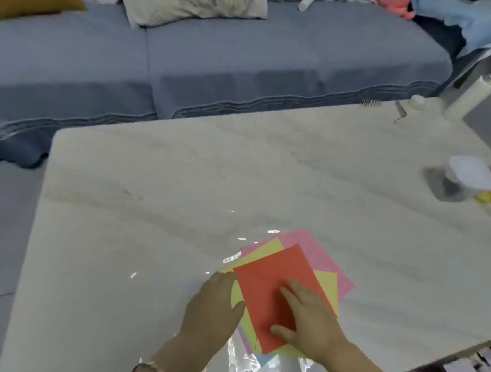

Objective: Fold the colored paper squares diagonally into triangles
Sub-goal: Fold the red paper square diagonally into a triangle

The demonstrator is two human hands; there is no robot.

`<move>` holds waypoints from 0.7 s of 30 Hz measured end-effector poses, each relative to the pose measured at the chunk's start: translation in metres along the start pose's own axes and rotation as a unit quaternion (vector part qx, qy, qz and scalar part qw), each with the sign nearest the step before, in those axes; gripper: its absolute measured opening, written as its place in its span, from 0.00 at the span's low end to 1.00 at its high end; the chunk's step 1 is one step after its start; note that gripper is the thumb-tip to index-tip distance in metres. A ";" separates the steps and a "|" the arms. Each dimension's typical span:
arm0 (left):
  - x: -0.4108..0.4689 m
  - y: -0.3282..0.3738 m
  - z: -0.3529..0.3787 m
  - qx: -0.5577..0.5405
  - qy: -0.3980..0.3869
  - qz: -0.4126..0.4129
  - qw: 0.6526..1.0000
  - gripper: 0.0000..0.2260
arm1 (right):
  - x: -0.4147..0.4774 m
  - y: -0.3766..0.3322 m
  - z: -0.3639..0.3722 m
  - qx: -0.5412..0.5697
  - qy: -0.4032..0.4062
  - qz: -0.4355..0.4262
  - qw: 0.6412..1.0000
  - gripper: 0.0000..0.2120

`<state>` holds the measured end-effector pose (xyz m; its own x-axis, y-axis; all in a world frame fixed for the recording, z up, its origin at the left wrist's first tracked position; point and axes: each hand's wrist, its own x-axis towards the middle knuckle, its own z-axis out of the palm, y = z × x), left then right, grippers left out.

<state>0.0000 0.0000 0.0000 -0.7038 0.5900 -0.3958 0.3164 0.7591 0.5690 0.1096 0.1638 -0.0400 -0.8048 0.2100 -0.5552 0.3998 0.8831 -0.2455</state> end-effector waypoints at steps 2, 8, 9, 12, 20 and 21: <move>0.027 -0.007 0.018 0.017 0.022 0.014 1.000 0.22 | 0.018 0.005 0.024 0.008 0.015 0.004 1.000 0.41; 0.099 -0.014 0.065 0.175 0.024 0.067 0.982 0.28 | 0.040 0.017 0.065 -0.055 0.072 -0.023 0.996 0.43; 0.105 -0.015 0.071 0.187 0.028 0.060 0.980 0.28 | 0.042 0.022 0.071 -0.059 0.081 -0.029 0.994 0.44; 0.116 -0.016 0.082 0.185 0.029 0.048 0.981 0.28 | 0.047 0.026 0.079 -0.077 0.114 -0.032 0.990 0.47; 0.097 -0.026 0.076 -0.171 0.059 -0.015 0.983 0.05 | 0.026 0.013 0.084 -0.059 0.141 -0.136 0.979 0.54; 0.091 -0.028 0.072 -0.253 0.050 -0.047 0.965 0.06 | 0.021 0.013 0.082 -0.037 0.140 -0.167 0.975 0.51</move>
<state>-0.0271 0.0519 -0.1035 -0.7795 0.4768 -0.4062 -0.0849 0.5621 0.8227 0.1342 0.1455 -0.1201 -0.9769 0.0033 -0.2138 0.0715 0.9475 -0.3117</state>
